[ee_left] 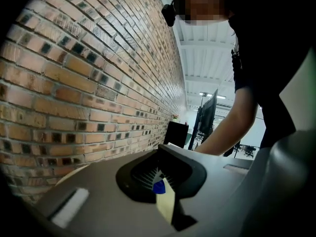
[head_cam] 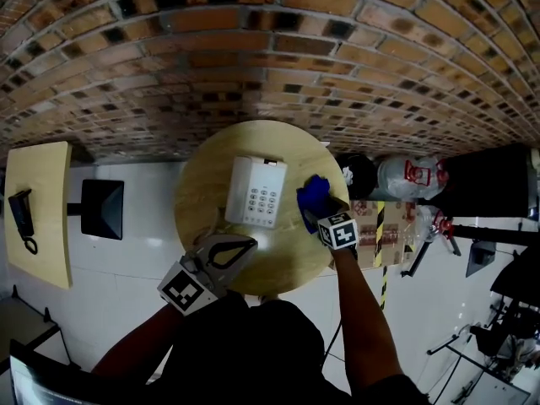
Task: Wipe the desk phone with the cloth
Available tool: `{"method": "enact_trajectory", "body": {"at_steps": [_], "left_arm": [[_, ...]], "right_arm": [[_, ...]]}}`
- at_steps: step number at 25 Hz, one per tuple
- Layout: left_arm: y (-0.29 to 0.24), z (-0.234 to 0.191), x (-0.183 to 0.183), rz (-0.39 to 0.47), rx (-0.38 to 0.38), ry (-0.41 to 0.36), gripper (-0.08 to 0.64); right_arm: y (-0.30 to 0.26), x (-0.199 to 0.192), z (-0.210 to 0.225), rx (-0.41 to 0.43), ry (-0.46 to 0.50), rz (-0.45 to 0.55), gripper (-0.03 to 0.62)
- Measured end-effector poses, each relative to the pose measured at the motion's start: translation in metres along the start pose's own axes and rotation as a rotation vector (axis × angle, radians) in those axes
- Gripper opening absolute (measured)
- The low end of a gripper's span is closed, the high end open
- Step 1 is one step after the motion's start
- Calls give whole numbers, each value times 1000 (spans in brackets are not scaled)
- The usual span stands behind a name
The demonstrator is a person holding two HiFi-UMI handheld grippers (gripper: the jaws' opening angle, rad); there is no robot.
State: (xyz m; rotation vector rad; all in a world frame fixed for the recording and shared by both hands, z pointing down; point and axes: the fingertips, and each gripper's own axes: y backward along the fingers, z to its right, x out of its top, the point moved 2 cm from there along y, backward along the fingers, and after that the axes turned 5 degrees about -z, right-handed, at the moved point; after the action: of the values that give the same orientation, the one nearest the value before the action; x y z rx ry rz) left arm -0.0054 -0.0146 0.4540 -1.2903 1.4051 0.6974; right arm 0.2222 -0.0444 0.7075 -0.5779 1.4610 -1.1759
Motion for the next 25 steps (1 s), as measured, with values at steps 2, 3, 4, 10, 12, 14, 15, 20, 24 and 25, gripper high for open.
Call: {"method": "enact_trajectory", "body": {"at_steps": [2, 3, 4, 10, 12, 14, 15, 20, 24, 25], "left_arm": [[1, 1, 5, 12, -7, -7, 3], [1, 2, 8, 20, -10, -12, 3], [3, 4, 12, 30, -11, -17, 3], [15, 29, 52, 85, 0, -66, 3], [20, 46, 61, 101, 5, -85, 3], [24, 64, 63, 100, 16, -92, 3], [25, 72, 62, 97, 24, -97, 3], [33, 121, 58, 118, 55, -91, 3], [43, 154, 59, 161, 72, -84, 3], [47, 160, 61, 167, 78, -91, 3]], "right_arm": [[31, 21, -12, 15, -3, 122, 322], [49, 32, -22, 48, -8, 189, 321], [69, 43, -36, 91, -10, 258, 320], [217, 104, -131, 295, 162, 649, 103], [256, 106, -159, 340, 219, 723, 40], [287, 99, -181, 362, 266, 775, 8], [299, 92, -190, 371, 288, 794, 6], [335, 52, -223, 408, 325, 839, 6], [353, 27, -240, 425, 324, 854, 3], [358, 24, -244, 435, 323, 855, 3]]}}
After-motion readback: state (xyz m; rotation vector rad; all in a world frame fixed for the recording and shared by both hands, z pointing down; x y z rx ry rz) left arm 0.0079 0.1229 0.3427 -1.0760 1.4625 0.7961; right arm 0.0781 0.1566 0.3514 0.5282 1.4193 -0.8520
